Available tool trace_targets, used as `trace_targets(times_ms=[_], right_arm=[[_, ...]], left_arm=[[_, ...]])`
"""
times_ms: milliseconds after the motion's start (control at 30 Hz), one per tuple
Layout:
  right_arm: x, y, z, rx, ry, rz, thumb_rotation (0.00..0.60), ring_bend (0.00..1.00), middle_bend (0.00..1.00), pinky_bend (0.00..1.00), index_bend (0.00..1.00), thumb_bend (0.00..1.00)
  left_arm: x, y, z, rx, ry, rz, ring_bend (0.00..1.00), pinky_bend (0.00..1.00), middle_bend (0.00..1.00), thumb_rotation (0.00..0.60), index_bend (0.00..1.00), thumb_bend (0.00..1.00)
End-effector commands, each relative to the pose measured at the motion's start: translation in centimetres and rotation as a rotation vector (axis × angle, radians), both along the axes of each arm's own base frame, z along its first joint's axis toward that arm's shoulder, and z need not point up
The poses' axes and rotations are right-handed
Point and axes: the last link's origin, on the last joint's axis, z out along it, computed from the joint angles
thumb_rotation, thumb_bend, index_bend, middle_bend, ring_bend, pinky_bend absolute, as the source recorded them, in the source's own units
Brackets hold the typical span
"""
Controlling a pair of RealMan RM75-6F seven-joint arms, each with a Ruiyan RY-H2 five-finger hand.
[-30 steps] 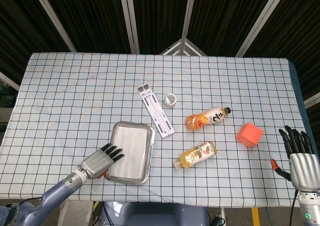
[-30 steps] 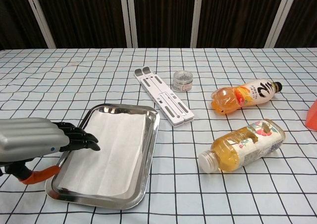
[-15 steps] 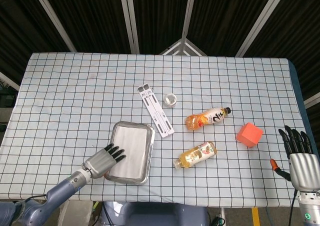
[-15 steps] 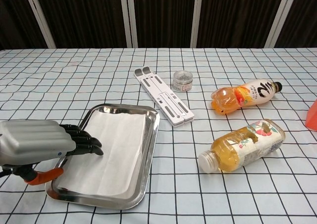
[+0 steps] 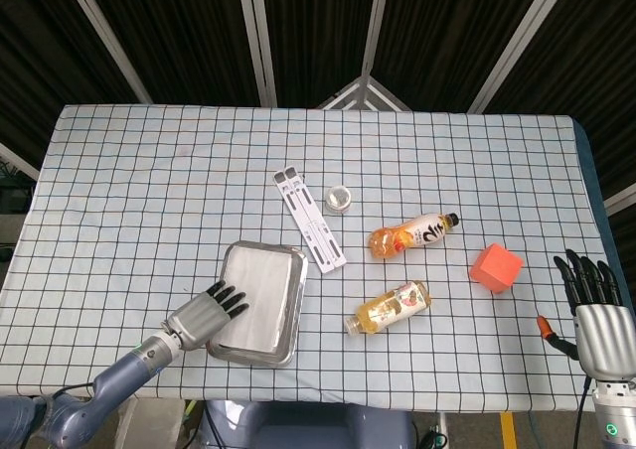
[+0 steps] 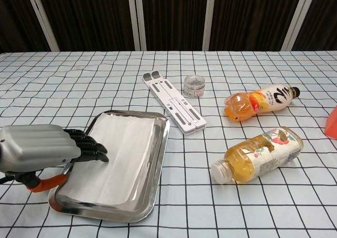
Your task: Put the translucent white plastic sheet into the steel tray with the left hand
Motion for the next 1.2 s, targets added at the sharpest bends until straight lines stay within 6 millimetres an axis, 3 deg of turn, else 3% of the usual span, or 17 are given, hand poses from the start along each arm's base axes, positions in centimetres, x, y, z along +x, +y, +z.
trace_targets(times_ms=[33,1200], right_arm=[[-0.01,-0.01,-0.01,0.000,0.000,-0.001,0.600,0.00,0.00,0.00,0.00,0.33],[0.04,0.01,0.05,0.000,-0.012,-0.006,0.600,0.00,0.00,0.00,0.00,0.33]], left_arm=[[0.04,-0.05,0.02,0.000,-0.004,-0.001,0.00,0.00,0.00,0.600,0.00,0.64],[0.14,-0.21,-0.15,-0.010,0.007,-0.033,0.00,0.00,0.00,0.600,0.00,0.64]])
